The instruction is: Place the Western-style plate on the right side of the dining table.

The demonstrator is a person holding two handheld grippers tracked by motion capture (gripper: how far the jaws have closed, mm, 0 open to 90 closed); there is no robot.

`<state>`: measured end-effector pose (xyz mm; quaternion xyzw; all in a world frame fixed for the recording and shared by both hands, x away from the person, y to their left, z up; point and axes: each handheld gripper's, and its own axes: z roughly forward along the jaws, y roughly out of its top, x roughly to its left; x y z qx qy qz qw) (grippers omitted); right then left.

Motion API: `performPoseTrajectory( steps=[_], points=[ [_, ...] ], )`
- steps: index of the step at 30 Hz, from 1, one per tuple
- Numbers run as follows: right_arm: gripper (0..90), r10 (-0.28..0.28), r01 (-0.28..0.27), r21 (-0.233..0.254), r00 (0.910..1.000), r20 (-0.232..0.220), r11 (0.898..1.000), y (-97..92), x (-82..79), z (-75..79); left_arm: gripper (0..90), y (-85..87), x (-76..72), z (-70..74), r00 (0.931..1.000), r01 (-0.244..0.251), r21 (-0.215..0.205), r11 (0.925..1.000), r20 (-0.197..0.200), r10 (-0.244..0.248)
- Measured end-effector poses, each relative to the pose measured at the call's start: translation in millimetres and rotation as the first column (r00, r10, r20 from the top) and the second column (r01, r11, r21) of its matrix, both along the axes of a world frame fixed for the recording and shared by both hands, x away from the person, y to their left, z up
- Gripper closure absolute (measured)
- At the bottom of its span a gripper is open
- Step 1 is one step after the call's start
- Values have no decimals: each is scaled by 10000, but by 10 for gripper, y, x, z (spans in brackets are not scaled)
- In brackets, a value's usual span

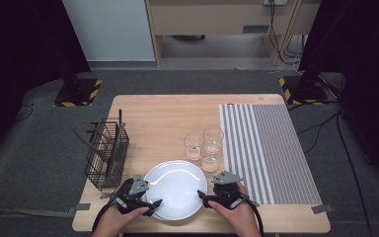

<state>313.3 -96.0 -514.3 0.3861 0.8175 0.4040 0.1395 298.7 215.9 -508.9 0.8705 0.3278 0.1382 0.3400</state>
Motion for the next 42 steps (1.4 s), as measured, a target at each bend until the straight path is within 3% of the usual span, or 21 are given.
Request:
performPoseTrajectory(
  steps=[11, 23, 31, 37, 42],
  points=[
    [195, 151, -151, 18, 9998, -120, 9999, 31, -12, -10, 142, -44, 2, -6, 9999, 109, -56, 9999, 32, -109],
    [203, 73, -72, -85, 9999, 107, 9999, 17, -9, -6, 132, -50, 21, -10, 9997, 227, -67, 9997, 99, -227],
    [202, 67, -66, -76, 9999, 137, 9999, 8, -4, -7, 136, 8, -18, -1, 9998, 175, -177, 9997, -50, -176],
    [202, 28, -27, -38, 9999, 129, 10000, 9, -3, -9, 137, 32, -18, -22, 9994, 159, -484, 9987, -295, -173],
    [201, 14, -14, -27, 9999, 121, 10000, 9, -2, -9, 128, 10, -14, -28, 9995, 136, -429, 9990, -281, -148]
  ],
)
